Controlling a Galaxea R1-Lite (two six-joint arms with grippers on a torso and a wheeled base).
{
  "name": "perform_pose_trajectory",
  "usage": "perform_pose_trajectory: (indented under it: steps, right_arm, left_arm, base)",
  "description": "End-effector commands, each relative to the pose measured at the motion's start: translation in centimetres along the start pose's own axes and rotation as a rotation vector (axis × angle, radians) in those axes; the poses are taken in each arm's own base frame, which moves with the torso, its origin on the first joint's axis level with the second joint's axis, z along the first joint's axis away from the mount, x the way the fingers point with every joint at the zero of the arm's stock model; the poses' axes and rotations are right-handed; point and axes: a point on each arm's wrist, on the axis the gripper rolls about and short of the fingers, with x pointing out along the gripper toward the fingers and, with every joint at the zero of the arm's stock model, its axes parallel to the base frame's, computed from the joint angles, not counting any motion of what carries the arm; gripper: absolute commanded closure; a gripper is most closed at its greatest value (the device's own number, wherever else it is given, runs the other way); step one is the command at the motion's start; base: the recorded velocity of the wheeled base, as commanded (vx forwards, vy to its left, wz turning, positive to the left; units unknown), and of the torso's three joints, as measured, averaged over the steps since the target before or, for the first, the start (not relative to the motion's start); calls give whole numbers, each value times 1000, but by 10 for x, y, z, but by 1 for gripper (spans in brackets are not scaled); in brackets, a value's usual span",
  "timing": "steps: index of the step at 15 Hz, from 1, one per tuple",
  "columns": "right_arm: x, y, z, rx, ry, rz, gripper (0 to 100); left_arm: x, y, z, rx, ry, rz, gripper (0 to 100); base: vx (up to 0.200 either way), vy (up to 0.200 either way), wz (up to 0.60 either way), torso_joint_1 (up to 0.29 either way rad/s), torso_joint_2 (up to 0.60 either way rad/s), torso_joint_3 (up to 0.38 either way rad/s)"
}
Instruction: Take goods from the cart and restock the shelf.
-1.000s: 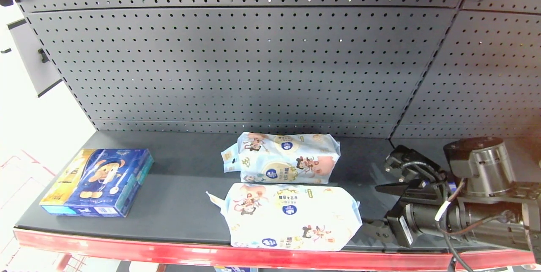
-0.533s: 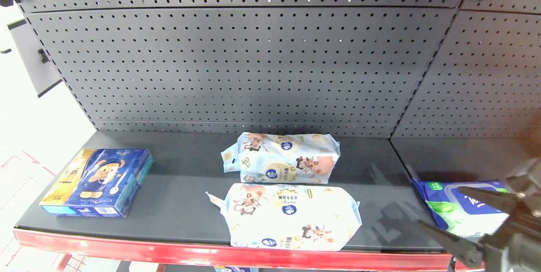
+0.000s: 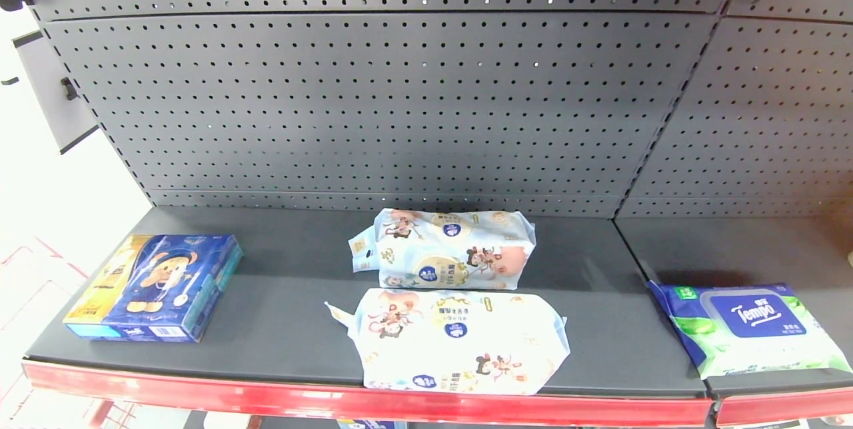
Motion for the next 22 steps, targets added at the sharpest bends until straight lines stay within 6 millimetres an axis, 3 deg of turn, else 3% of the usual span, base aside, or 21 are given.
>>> perform_pose_trajectory:
  steps: [1, 5, 8, 9, 14, 16, 18, 22]
  right_arm:
    - [-17, 4, -23, 38, -98, -73, 0]
    - [-16, 9, -36, 6, -162, 186, 0]
    - [1, 16, -55, 7, -171, 178, 0]
    - [3, 16, -52, 30, -254, 172, 0]
    - [5, 17, -52, 75, -240, 272, 0]
    - [2, 15, -54, 54, -290, 390, 0]
    - [2, 15, -55, 63, -289, 363, 0]
    - [-1, 13, -63, 171, -284, 200, 0]
  left_arm:
    - [1, 1, -22, 12, -60, 9, 0]
    - [10, 2, -33, 36, -114, 49, 0]
    - [13, -1, -34, 42, -139, -20, 0]
    - [15, -1, -36, 40, -160, -20, 0]
    - [17, 3, -37, 10, -187, 159, 0]
    - [18, 2, -37, 19, -193, 107, 0]
    - [20, -1, -37, 33, -229, -17, 0]
    - [21, 0, -42, -22, -181, 6, 0]
  base:
    - [0, 0, 0, 0, 0, 0]
    - [0, 0, 0, 0, 0, 0]
    - [0, 0, 0, 0, 0, 0]
    - [0, 0, 0, 0, 0, 0]
    - [0, 0, 0, 0, 0, 0]
    - [0, 0, 0, 0, 0, 0]
    - [0, 0, 0, 0, 0, 0]
    - [0, 0, 0, 0, 0, 0]
